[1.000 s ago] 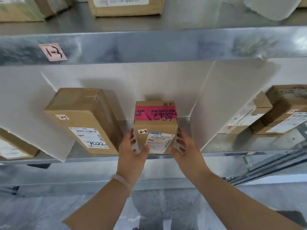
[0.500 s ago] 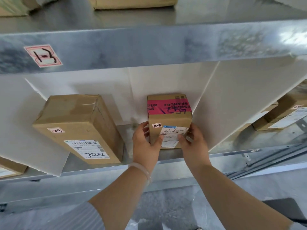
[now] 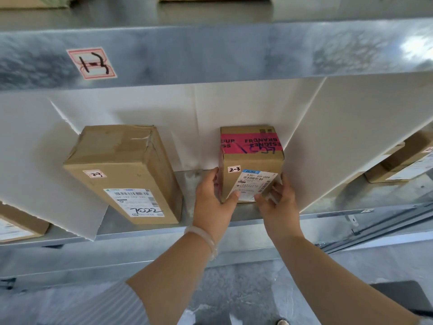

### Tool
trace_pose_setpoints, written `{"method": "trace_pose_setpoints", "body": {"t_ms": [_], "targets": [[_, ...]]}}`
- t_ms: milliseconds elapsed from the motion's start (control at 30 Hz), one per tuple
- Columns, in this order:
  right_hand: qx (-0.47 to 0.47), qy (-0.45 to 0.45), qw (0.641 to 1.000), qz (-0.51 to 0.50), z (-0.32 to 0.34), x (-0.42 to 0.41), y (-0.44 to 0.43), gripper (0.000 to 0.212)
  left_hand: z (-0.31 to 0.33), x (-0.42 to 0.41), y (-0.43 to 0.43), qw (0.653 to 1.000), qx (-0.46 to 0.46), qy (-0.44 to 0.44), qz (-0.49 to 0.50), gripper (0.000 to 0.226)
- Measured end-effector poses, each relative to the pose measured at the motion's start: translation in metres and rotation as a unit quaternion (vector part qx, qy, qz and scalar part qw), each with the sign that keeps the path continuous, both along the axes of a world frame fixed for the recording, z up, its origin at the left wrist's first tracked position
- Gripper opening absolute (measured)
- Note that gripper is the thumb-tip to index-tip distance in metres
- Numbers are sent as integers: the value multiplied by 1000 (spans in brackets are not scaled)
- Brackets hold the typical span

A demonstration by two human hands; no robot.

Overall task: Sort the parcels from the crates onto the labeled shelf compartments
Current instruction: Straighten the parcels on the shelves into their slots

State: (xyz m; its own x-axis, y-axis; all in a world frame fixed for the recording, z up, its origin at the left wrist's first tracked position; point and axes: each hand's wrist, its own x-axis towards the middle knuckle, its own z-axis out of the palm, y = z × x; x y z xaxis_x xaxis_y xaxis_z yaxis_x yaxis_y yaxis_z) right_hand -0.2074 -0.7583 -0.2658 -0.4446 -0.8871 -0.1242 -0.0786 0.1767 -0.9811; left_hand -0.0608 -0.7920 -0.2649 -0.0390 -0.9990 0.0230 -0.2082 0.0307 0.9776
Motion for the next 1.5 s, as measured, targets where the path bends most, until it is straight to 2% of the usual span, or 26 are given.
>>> {"method": "trace_pose_setpoints", "body": {"t_ms": [100, 200, 333, 467, 567, 667, 800, 867, 967, 1100, 1500], "targets": [[35, 26, 999, -25, -9, 15, 23, 84, -5, 22, 25, 999, 15, -35, -11, 60], [56, 34, 998, -25, -15, 38, 43, 77, -8, 48, 57, 999, 18, -45, 2, 58], [57, 89, 989, 104, -11, 74, 53, 60, -8, 90, 85, 997, 16, -67, 19, 49], [3, 159, 968, 192, -1, 100, 38, 58, -7, 133, 93, 992, 27, -60, 105, 47], [7, 131, 969, 211, 5, 117, 21, 64, -1, 156, 88, 985, 18, -32, 167, 43], [18, 87, 973, 214, 9, 131, 5, 69, 7, 171, 72, 976, -15, -16, 216, 49], [7, 79, 970, 229, 16, 145, -8, 76, 15, 186, 38, 987, -14, 13, 160, 61], [1, 80, 971, 226, 18, 153, -13, 75, 13, 188, 26, 991, -18, -3, 134, 59], [-3, 91, 974, 208, 18, 161, -19, 67, 8, 184, 17, 989, -35, -26, 141, 51], [0, 93, 977, 193, 17, 161, -24, 58, -1, 178, 10, 985, -35, -38, 162, 61], [3, 120, 980, 160, 8, 148, -47, 55, -9, 162, -23, 987, -38, -60, 147, 68]]}}
